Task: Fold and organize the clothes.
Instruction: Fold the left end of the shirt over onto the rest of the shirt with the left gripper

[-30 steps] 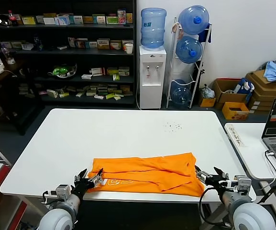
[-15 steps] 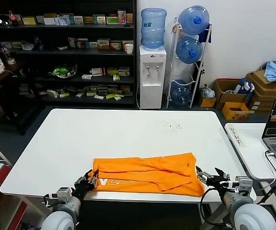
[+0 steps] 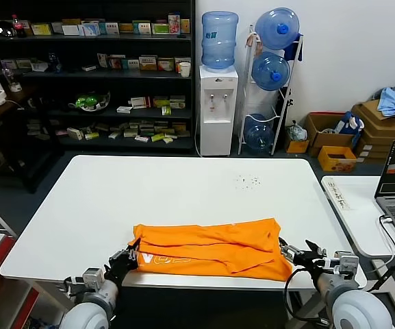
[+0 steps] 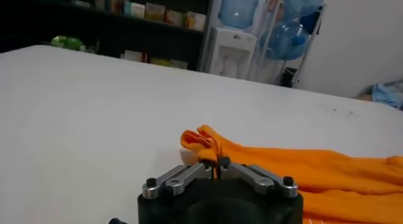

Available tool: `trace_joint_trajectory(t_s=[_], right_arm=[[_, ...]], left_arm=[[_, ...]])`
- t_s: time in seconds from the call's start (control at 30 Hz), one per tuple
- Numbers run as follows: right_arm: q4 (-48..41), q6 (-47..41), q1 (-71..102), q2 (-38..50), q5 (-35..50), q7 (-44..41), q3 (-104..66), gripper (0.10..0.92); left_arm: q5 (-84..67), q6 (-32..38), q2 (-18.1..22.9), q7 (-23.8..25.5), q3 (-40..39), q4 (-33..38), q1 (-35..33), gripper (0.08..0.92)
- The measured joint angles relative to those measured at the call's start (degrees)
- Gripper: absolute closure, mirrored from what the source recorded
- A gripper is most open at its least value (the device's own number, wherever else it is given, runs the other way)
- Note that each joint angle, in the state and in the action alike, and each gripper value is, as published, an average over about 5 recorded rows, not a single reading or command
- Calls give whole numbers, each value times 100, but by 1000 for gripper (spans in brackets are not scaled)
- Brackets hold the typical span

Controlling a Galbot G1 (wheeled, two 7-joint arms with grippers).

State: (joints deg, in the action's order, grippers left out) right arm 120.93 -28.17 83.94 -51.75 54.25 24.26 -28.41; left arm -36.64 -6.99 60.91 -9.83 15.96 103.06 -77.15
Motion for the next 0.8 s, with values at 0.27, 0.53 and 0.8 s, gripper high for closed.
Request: trace_joint_trajectory(t_s=[0.27, 0.53, 0.8], right_arm=[[-86, 29, -149, -62, 0, 3, 113, 203], [-178, 60, -329, -131, -16, 3, 244, 203], [-258, 67, -486, -194, -42, 5, 363, 203]], left_arm=[[318, -59, -216, -46, 237, 236, -70, 875], [724, -18, -774, 154, 888, -248, 15, 875], [1480, 368, -1345, 397, 1766, -1280, 172, 875]])
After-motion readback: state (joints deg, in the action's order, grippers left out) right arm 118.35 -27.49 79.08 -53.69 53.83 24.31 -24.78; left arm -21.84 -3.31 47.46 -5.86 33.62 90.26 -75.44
